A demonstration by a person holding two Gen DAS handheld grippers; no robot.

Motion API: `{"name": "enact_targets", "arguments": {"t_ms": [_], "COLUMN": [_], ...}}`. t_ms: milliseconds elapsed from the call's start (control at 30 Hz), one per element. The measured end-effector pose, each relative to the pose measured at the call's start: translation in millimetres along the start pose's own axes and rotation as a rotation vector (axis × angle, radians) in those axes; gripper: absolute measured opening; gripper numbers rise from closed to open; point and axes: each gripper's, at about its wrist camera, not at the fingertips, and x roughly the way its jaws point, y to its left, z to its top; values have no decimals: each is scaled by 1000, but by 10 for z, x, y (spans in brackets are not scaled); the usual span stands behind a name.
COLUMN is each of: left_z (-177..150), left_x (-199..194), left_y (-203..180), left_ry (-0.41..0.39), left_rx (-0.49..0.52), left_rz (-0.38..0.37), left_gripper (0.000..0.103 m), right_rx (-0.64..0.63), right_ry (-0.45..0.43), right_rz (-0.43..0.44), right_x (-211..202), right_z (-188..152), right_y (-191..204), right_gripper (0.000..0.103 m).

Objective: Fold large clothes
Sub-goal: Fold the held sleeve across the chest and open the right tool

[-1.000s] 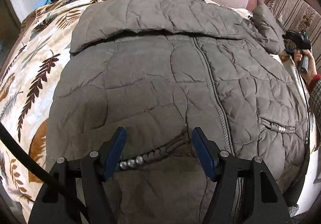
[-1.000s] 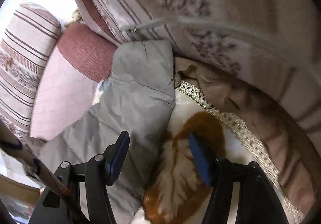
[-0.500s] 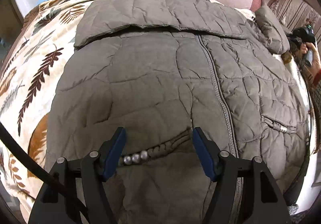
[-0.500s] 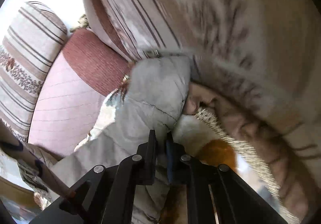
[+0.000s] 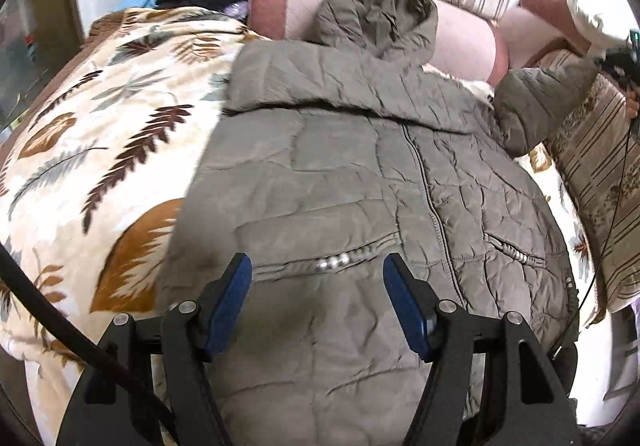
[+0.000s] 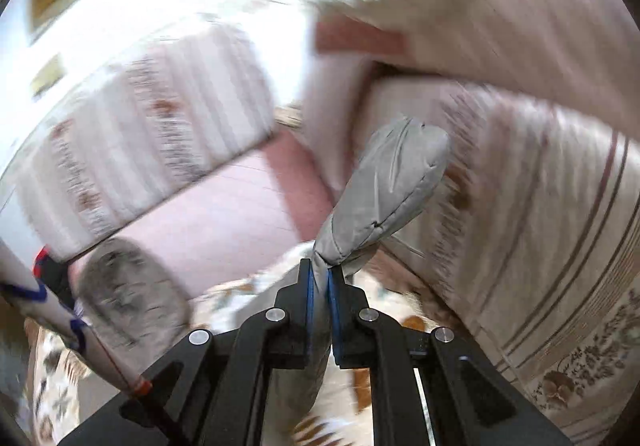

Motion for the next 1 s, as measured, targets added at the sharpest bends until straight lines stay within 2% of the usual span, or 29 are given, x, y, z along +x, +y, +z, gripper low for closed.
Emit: {"name": "enact_targets", "arguments": {"t_ms": [133, 233, 333, 467, 633, 767, 833, 867, 900, 967, 1000], "left_z": [-104, -189, -262, -379, -444, -464, -459, -456, -453, -441, -437], "left_x": [-223, -315, -371, -427, -449, -414, -394, -381, -370, -339, -323], "left_y": [175, 266, 342, 518, 771, 913, 934, 936, 928, 914, 907], "left_ry": [-57, -87, -117, -141, -130, -115, -111, -110, -109, -103, -98], "left_rx": [-17, -4, 14, 12, -51, -100, -109, -111, -110, -109, -107], "left_rz": [31, 77, 141, 194, 190, 168, 154, 148, 143, 131, 122], "left_gripper": [67, 67, 67, 67, 67, 67, 67, 67, 67, 67, 67], "right_rx": [-144, -249, -347, -453, -582, -622, -613, -593, -573, -522, -509], "right_ry": [-12, -6, 37, 146, 306, 402, 411, 417, 420, 386, 375], "right_rz": [92, 146, 219, 264, 263, 230, 244, 263, 276, 303, 314], "right_x": [-300, -345, -258, 149, 630, 836, 795, 764, 709, 604, 551], "right_z": [-138, -435, -945, -1743, -2708, -3126, -3110, -3073, -3024, -2887, -2836], "right_y": [1024, 1760, 2443, 3134, 3558, 3508, 3439, 3388, 3367, 3257, 3324], "right_gripper": [8, 8, 8, 8, 11, 17, 23, 32, 53, 81, 82]}}
